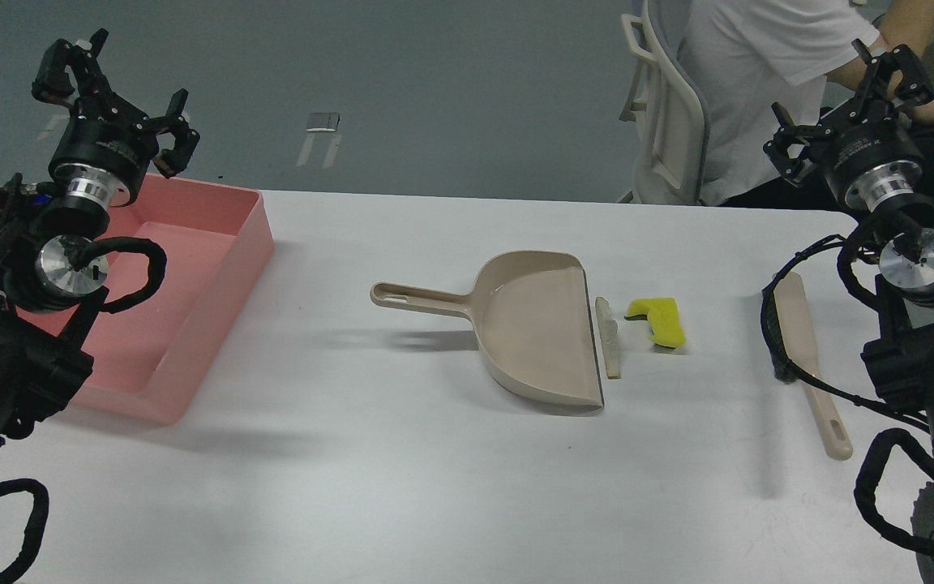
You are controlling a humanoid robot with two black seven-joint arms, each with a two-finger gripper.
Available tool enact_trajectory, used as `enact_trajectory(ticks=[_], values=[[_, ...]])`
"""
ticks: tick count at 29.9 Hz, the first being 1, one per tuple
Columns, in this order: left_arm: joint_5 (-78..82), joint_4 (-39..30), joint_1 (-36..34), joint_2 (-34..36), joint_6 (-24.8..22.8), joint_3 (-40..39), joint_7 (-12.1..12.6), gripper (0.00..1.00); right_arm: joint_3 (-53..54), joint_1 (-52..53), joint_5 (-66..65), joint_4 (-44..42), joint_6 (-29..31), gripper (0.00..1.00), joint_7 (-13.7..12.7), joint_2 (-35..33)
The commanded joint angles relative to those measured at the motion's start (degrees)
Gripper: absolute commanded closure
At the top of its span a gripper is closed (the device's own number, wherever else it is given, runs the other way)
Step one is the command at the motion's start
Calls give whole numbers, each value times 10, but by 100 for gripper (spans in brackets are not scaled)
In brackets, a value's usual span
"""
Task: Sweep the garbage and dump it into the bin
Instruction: 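Move the left gripper down toward the beige dustpan handle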
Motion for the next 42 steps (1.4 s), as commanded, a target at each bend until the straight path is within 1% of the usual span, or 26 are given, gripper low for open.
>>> enact_trajectory(ticks=[1, 3, 4, 7, 13, 17, 19, 22, 25, 27, 28, 29, 31, 32, 33, 35, 37, 39, 42], values=[[3, -6, 1, -2, 1, 1, -2, 2, 0, 4, 0, 0, -2, 0, 3, -1], [11, -7, 0, -4, 2, 16, -11, 2, 1, 4, 0, 1, -2, 0, 3, -1], [15, -6, -1, -2, 3, 32, -11, 2, 1, 4, 0, 2, -3, 0, 3, -1], [16, -5, -5, -3, 2, 44, -8, 2, 1, 4, 0, 3, -5, 0, 5, 0], [16, -3, -8, -2, 1, 44, -3, 2, 0, 8, 4, 9, -3, 0, 4, -2], [16, -3, -12, -2, -3, 44, -3, 2, 1, 6, 6, 8, 3, 0, -3, -10], [16, -3, -14, -3, -2, 43, -4, 2, 0, 4, 6, 11, 4, 0, -3, -11], [15, -15, -20, -6, -1, 42, -3, 2, -1, 0, 5, 17, 17, 0, 4, -8], [15, -53, -13, -5, 0, 43, -2, 2, -2, -7, 5, 37, 18, 0, 6, -8], [15, -108, 0, 4, 3, 47, -2, 2, -2, -24, 5, 58, 18, 0, 10, -8], [15, -124, 12, 8, 4, 47, -2, 2, -2, -28, 5, 63, 18, 0, 13, -8], [15, -153, 39, 16, 5, 46, -1, 2, -2, -35, 5, 72, 18, 0, 15, -8], [15, -185, 61, 23, 6, 46, 1, 2, -2, -44, 5, 77, 18, 0, 16, -8], [15, -218, 78, 27, 7, 47, 2, 2, -2, -52, 5, 79, 18, 0, 17, -8], [16, -233, 86, 30, 7, 48, 1, 2, -2, -56, 5, 80, 18, 0, 16, -8], [17, -280, 111, 44, 19, 84, 0, 3, -2, -71, 5, 86, 18, 0, 17, -8], [19, -302, 115, 54, 28, 122, -2, 3, -2, -86, 5, 96, 18, 0, 17, -8], [29, -310, 115, 56, 29, 147, -3, 3, -2, -98, 5, 105, 18, 0, 17, -8], [110, -316, 115, 48, 33, 197, -3, 4, -2, -122, 5, 133, 18, 0, 17, -7]])
